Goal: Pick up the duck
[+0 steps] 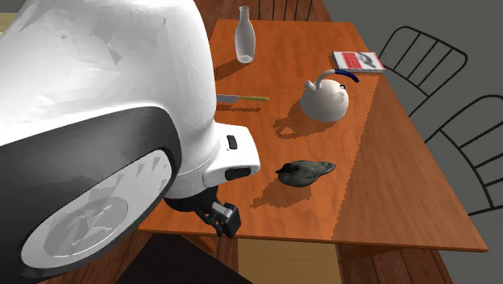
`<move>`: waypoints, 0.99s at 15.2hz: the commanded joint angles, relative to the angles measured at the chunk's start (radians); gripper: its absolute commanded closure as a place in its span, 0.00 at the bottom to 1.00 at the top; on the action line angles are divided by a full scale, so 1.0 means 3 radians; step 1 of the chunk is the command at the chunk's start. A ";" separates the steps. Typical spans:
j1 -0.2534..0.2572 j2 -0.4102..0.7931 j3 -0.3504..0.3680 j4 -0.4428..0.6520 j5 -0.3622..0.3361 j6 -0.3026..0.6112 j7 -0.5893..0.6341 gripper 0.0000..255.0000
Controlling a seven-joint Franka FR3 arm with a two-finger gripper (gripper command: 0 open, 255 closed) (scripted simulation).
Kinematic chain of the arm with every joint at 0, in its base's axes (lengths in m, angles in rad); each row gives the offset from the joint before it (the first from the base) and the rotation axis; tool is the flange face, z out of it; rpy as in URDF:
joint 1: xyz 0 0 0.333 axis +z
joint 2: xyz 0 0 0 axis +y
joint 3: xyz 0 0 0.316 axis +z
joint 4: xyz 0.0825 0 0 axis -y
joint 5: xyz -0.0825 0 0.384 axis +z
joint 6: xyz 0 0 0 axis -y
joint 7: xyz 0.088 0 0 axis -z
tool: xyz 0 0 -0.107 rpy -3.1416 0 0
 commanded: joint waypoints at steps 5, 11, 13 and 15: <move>-0.0084 0.0390 0.0011 0.0040 0.0048 0.0418 0.0258 0.00; -0.0201 0.1024 -0.0002 0.0229 0.0100 0.0968 0.0618 0.00; -0.0237 0.1242 -0.0015 0.0323 0.0115 0.1127 0.0731 0.00; -0.0273 0.1462 -0.0032 0.0432 0.0130 0.1273 0.0840 0.00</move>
